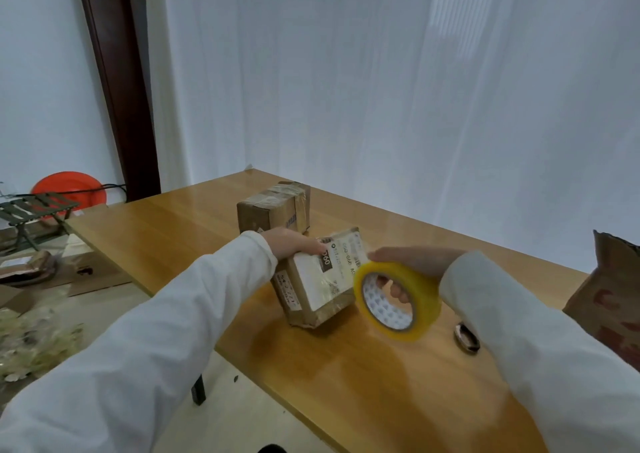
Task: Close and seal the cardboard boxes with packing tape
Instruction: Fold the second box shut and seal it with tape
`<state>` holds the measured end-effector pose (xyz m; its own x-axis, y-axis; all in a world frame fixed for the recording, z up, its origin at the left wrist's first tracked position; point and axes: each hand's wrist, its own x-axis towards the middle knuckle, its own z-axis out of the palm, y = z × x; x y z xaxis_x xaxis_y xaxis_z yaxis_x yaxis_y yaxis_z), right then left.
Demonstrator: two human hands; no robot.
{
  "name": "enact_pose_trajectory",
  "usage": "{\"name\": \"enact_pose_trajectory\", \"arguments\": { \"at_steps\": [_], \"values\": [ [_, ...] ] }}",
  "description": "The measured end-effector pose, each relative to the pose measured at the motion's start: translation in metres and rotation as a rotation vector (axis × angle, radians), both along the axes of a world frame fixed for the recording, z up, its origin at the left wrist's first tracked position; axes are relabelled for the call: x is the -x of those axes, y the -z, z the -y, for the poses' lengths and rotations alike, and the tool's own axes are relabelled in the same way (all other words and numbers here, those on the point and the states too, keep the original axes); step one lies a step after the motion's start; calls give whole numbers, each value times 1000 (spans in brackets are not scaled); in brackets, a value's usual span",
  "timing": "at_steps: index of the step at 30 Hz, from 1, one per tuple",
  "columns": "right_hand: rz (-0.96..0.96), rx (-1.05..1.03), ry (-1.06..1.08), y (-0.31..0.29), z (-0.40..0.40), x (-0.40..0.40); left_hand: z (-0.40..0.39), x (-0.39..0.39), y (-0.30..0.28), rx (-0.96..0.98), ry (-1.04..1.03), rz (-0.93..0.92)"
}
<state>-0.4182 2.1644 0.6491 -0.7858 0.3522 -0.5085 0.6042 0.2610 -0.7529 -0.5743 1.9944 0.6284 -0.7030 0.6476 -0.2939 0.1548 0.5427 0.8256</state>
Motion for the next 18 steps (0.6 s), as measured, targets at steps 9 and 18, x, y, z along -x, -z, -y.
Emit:
{"name": "enact_pose_trajectory", "arguments": {
  "at_steps": [9,18],
  "values": [
    [70,113,31,28,-11,-8,9,-14,-6,-17,-201,267],
    [161,54,11,22,4,0,2,-14,34,262,-101,-729]
  ]
}}
